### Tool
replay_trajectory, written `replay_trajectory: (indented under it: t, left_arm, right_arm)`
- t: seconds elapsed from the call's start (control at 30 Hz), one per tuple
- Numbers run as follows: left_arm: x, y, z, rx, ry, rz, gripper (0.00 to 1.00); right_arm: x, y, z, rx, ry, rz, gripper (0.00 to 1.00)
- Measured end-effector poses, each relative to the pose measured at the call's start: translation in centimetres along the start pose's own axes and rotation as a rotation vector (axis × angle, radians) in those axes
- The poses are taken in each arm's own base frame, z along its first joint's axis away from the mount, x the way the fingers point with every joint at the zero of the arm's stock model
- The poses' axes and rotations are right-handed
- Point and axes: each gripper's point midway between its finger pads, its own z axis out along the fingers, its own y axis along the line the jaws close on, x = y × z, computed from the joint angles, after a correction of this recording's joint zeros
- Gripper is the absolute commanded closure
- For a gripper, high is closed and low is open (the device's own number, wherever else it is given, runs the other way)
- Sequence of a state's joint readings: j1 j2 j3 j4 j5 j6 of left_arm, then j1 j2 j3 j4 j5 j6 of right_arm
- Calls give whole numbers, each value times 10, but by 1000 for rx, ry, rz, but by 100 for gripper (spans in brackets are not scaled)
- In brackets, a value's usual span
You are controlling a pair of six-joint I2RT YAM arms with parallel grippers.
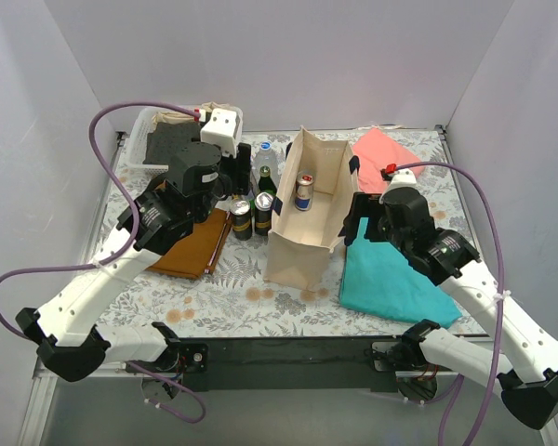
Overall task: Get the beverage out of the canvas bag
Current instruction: Place the drink at the center of the board.
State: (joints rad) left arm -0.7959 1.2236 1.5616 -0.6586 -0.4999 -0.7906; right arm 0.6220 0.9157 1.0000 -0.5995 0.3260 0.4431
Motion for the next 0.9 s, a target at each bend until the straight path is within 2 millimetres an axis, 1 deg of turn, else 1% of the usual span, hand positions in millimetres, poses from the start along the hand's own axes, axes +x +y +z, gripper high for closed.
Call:
replay_trajectory:
  t: [0.1,0.23,0.33,0.5,0.6,0.7,0.9]
  left_arm:
    - [9,-1,-4,18,18,-3,100]
    - [33,-2,-8,46,57,-17,100]
    - [62,-3,-8,59,110,-20,100]
    - [106,-7,1,60,204,-8,100]
    - [121,-8,5,58,226,-8,100]
    - [132,-9,10,55,231,-13,100]
    - [147,-11,17,53,235,-19,100]
  right_arm:
    - [2,1,3,-2,10,-2,3]
    - [4,2,6,-1,24,-6,2]
    - [5,3,7,-4,25,-6,3]
    - [4,3,7,-5,24,-5,3]
    - [4,3,7,-5,23,-5,3]
    - [4,3,7,-5,23,-5,3]
    - [4,3,7,-5,23,-5,3]
